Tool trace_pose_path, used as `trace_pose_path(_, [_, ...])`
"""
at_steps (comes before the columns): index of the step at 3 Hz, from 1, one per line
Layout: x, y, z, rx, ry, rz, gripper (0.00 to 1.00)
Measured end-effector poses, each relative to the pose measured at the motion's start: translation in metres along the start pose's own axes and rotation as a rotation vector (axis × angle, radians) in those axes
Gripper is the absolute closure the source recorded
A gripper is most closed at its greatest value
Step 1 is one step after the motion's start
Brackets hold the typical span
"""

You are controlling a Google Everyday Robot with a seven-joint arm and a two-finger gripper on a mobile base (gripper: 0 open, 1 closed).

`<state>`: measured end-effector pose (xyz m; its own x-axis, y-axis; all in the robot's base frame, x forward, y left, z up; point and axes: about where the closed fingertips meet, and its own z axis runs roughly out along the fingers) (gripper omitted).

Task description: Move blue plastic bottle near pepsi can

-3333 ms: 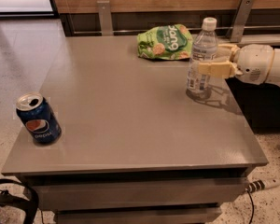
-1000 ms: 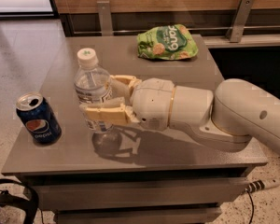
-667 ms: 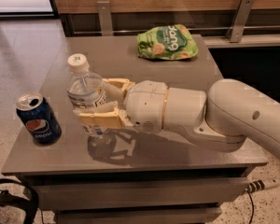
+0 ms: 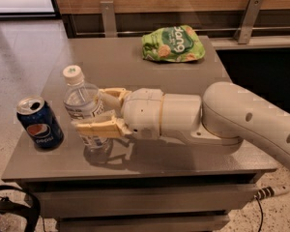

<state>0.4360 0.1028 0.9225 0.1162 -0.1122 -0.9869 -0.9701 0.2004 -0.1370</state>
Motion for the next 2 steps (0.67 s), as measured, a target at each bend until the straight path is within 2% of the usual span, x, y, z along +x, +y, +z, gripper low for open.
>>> trace_pose_path(2, [0.0085, -0.0061, -0.0010, 0.012, -0.022, 0.017, 1.00])
